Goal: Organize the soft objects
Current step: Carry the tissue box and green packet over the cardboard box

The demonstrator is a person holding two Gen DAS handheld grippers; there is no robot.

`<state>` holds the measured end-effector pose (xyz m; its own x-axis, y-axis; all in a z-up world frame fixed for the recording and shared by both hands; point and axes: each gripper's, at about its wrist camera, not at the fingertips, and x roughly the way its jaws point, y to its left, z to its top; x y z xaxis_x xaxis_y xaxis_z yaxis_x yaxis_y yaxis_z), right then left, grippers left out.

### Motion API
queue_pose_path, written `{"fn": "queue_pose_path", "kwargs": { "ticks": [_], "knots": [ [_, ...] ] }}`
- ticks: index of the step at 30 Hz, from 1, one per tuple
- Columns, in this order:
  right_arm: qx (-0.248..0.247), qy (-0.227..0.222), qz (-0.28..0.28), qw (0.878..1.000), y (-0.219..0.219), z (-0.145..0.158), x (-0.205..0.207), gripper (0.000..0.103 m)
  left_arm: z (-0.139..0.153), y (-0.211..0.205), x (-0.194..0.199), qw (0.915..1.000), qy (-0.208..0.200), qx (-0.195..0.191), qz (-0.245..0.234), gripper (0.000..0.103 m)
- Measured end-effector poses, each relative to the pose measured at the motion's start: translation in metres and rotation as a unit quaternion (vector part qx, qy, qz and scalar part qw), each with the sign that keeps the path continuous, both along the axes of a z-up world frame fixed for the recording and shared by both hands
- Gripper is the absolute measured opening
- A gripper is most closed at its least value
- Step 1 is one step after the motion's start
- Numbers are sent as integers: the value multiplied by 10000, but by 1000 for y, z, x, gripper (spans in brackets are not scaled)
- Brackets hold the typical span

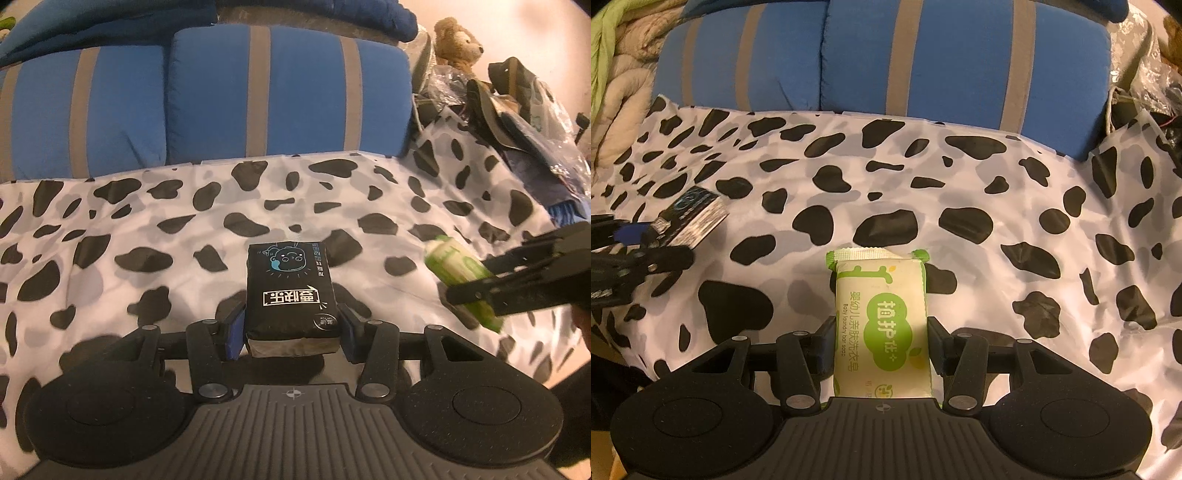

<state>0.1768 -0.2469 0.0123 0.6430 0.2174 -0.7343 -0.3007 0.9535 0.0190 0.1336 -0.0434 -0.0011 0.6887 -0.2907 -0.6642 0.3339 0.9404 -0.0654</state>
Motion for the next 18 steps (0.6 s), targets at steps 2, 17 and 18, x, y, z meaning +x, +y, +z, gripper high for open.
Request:
{"fn": "queue_pose_path", "kwargs": {
  "ticks": [2, 17, 18],
  "knots": [
    [-17, -31, 22, 10000, 1, 0, -5, 52, 1, 2, -9, 10000, -6, -22, -27, 48],
    [92, -137, 238, 9996, 13, 2, -44, 52, -1, 2, -59, 9992, 41, 281, -285, 48],
    [85, -139, 251, 9996, 15, 2, -46, 52, -1, 1, -62, 9991, 58, 298, -305, 48]
  ]
}}
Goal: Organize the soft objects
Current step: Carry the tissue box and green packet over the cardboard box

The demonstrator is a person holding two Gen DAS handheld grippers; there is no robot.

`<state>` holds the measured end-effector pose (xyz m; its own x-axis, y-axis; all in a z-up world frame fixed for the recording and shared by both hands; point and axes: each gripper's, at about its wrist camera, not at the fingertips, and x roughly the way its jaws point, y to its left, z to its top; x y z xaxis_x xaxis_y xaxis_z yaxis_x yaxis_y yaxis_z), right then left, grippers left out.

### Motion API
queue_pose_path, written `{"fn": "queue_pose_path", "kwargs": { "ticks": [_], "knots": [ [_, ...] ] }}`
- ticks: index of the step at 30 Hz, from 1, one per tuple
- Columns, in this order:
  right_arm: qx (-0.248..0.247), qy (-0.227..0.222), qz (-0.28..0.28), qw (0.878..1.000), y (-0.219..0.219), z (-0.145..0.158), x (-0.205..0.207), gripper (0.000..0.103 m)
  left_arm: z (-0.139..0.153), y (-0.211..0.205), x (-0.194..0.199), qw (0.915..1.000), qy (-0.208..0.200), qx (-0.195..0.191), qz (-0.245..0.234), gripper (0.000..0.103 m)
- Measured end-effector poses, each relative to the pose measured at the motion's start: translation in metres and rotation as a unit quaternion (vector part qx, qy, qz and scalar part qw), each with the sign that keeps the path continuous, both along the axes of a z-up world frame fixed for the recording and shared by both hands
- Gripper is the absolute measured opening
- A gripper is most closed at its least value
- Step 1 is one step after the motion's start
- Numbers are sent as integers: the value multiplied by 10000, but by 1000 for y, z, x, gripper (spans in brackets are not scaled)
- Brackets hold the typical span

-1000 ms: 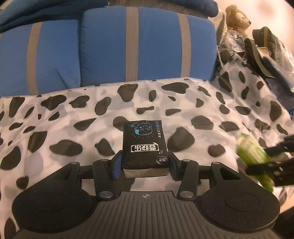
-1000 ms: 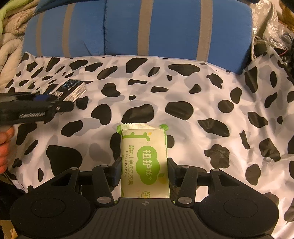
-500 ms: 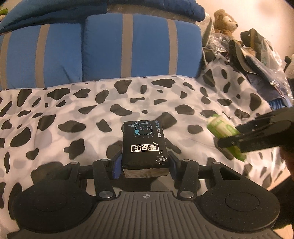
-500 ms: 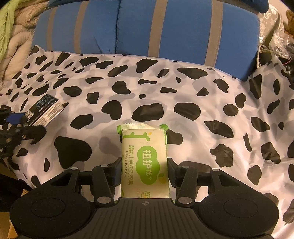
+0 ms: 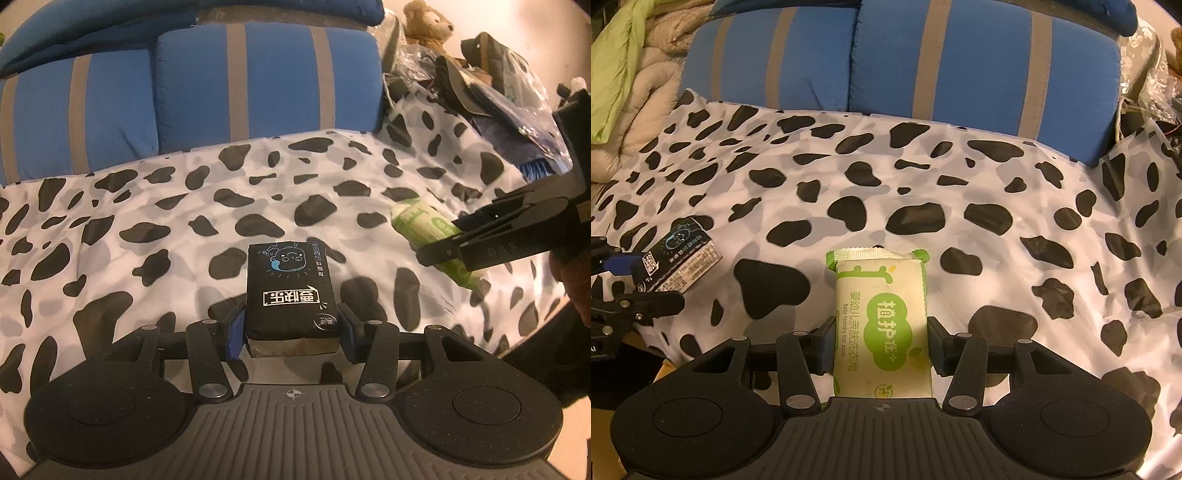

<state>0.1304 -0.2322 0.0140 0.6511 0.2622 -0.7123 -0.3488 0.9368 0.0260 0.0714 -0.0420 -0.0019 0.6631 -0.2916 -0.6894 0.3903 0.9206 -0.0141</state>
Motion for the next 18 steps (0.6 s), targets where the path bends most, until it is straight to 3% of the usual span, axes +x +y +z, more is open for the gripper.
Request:
{"fn": "queue_pose_path", "kwargs": {
  "ticks": [18],
  "knots": [
    [-4, 0, 208, 9998, 9, -3, -50, 52, -4, -6, -42, 9988, 448, 184, -85, 48]
  ]
}}
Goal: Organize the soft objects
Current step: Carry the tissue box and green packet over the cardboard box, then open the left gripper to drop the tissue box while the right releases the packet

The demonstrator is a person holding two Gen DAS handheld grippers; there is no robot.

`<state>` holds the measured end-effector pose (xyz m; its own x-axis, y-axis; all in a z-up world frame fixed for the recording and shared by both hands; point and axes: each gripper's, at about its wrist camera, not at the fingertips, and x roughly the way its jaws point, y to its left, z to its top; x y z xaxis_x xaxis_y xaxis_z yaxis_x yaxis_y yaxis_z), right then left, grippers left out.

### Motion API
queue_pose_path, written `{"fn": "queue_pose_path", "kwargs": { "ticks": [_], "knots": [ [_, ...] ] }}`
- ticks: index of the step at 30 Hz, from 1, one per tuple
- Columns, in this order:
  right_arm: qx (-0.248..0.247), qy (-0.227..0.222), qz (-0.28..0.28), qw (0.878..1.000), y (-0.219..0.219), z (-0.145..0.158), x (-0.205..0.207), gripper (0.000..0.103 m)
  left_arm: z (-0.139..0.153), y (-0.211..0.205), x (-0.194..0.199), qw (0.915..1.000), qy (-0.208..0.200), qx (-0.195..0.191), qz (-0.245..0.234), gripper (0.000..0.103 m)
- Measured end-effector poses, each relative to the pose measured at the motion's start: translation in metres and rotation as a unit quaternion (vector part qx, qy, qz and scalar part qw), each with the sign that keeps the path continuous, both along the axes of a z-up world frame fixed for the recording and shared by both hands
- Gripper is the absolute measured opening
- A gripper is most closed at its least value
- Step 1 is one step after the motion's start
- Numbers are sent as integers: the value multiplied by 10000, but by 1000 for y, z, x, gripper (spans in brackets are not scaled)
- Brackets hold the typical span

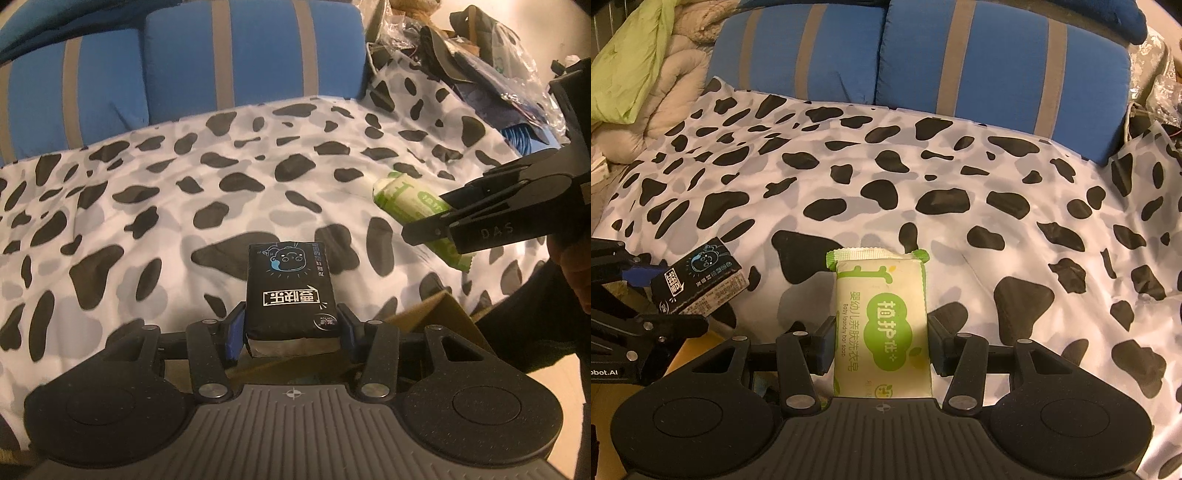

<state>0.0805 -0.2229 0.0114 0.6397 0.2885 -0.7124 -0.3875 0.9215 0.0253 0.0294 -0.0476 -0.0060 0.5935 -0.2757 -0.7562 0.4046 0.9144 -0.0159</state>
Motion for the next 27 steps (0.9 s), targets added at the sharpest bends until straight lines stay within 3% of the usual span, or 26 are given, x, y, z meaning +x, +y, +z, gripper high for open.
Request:
{"fn": "queue_pose_path", "kwargs": {
  "ticks": [12, 23, 27],
  "knots": [
    [22, 296, 243, 9993, 4, -5, -44, 52, -6, 1, -26, 9986, 522, 30, 37, 48],
    [-261, 1184, 579, 9909, 27, -30, -71, 52, -25, -4, -34, 9907, 1321, 322, -82, 48],
    [-346, 1391, 535, 9882, 28, -37, -68, 52, -29, -5, -35, 9893, 1410, 364, -103, 48]
  ]
}}
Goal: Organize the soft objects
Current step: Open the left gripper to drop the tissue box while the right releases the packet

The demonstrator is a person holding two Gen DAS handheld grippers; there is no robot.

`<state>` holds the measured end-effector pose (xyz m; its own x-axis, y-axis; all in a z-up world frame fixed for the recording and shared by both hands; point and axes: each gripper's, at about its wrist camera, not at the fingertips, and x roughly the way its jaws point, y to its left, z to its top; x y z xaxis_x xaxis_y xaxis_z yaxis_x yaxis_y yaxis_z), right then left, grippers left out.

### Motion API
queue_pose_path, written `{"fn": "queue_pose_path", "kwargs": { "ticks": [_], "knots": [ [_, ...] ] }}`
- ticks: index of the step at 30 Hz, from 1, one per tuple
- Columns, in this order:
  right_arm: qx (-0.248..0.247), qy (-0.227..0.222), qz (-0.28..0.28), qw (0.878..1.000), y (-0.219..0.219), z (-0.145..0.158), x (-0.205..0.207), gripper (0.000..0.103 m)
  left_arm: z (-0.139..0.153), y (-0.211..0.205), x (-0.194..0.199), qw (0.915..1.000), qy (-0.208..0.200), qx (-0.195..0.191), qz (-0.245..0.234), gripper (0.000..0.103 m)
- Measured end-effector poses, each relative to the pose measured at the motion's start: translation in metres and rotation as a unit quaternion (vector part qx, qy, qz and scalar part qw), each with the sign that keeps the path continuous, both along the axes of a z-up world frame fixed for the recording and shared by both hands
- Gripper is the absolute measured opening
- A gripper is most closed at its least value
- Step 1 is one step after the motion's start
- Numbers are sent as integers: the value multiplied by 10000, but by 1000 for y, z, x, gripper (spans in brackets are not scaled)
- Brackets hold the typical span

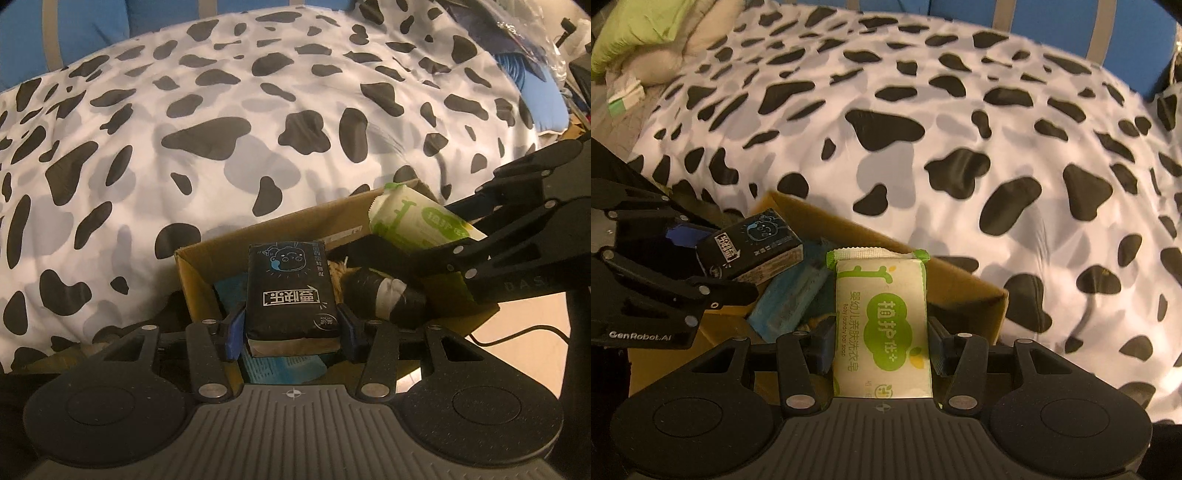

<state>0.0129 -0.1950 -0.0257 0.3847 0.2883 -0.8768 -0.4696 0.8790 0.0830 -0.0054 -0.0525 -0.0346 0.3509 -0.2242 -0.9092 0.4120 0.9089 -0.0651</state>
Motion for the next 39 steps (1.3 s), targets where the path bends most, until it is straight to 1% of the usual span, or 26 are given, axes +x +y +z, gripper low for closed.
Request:
{"fn": "queue_pose_path", "kwargs": {
  "ticks": [3, 4, 5, 6, 7, 8, 9, 12, 15, 17, 18, 19, 26, 33, 39],
  "knots": [
    [-35, 79, -2, 10000, 0, -3, 1, 52, -1, 1, 2, 9999, 45, 19, 96, 50],
    [-58, 90, -19, 9999, 0, -3, 1, 55, -2, 2, 3, 9999, 62, 19, 143, 50],
    [-85, 80, -54, 9999, 0, -3, 2, 60, -3, 3, 4, 9997, 98, 25, 200, 50],
    [-98, 69, -85, 9999, -1, -3, 2, 76, -3, 4, 5, 9996, 134, 8, 235, 55],
    [-91, 60, -109, 9999, -2, -2, 3, 90, -3, 6, 6, 9995, 159, -21, 259, 71],
    [-71, 54, -128, 9999, -3, 0, 3, 95, -3, 7, 5, 9995, 154, -37, 281, 79],
    [-53, 65, -141, 9999, -4, 0, 3, 98, -1, 8, 5, 9995, 124, -40, 298, 84],
    [-147, 139, -167, 9997, -5, -2, 4, 103, 0, 9, 3, 9994, 108, -69, 332, 84],
    [-364, 180, -116, 9991, -1, -5, 0, 103, 0, 11, 1, 9990, 161, -45, 423, 84],
    [-497, 192, -103, 9985, 1, -7, -3, 103, -1, 12, -1, 9986, 221, 16, 483, 88],
    [-556, 200, -109, 9982, 2, -7, -4, 103, -1, 13, -1, 9983, 255, 45, 521, 97],
    [-604, 207, -122, 9979, 3, -8, -5, 103, -2, 14, -2, 9980, 302, 78, 556, 103],
    [-808, 265, -313, 9959, 2, -7, -15, 103, -6, 20, -9, 9955, 511, 276, 749, 103],
    [-845, 456, -423, 9945, 2, -10, -25, 103, -9, 17, -9, 9945, 635, 453, 700, 103],
    [-917, 503, -424, 9936, 3, -12, -24, 103, -13, 15, -8, 9929, 718, 624, 717, 103]
  ]
}}
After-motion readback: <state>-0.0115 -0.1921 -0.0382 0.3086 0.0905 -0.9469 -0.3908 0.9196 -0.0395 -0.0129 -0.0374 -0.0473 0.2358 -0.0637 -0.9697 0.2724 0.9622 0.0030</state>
